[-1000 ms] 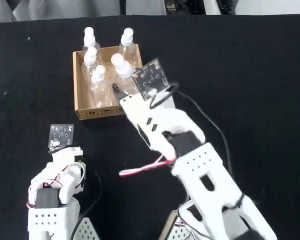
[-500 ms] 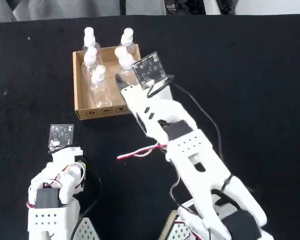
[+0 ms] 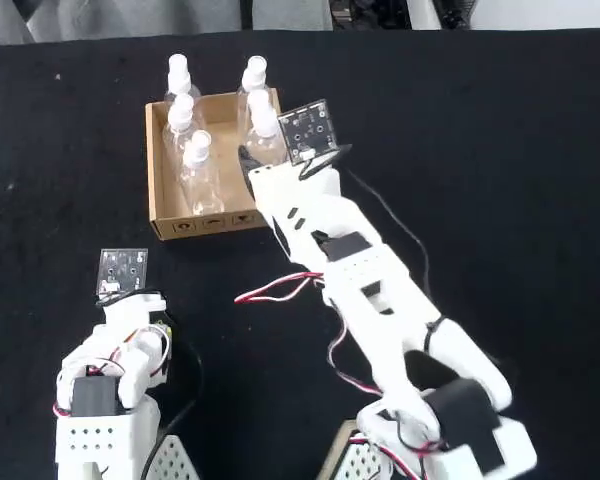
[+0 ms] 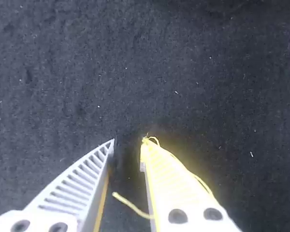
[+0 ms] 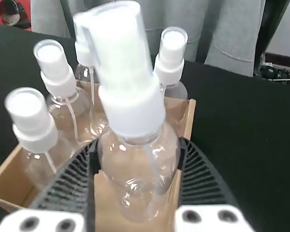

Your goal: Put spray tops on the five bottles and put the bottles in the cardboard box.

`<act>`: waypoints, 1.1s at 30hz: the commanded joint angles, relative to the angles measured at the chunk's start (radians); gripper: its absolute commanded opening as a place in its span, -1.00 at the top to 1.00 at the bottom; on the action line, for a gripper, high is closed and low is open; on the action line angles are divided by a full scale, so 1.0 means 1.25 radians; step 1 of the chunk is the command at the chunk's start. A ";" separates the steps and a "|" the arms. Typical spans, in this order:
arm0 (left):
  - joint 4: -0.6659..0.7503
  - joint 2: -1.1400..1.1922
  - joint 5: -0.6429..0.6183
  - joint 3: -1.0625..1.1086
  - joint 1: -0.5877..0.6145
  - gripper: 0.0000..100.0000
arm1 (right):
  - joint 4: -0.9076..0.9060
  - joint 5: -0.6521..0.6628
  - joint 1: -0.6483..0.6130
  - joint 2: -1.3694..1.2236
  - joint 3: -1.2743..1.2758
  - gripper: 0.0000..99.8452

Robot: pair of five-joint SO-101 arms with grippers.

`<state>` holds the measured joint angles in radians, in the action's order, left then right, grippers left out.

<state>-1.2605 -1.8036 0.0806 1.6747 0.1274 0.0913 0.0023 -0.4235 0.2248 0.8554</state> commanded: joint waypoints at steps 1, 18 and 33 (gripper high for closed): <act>-0.004 -0.005 0.005 0.021 0.003 0.84 | 0.056 -0.006 0.015 -0.025 -0.057 0.83; -0.004 -0.005 0.005 0.021 0.003 0.84 | 0.157 -0.004 0.012 -0.174 -0.057 0.82; -0.004 -0.005 0.005 0.021 0.003 0.84 | 0.156 -0.004 0.012 -0.202 -0.056 0.82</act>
<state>-1.2605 -1.8036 0.0806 1.6747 0.1274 0.2631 0.0023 -0.4219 -0.0269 0.8493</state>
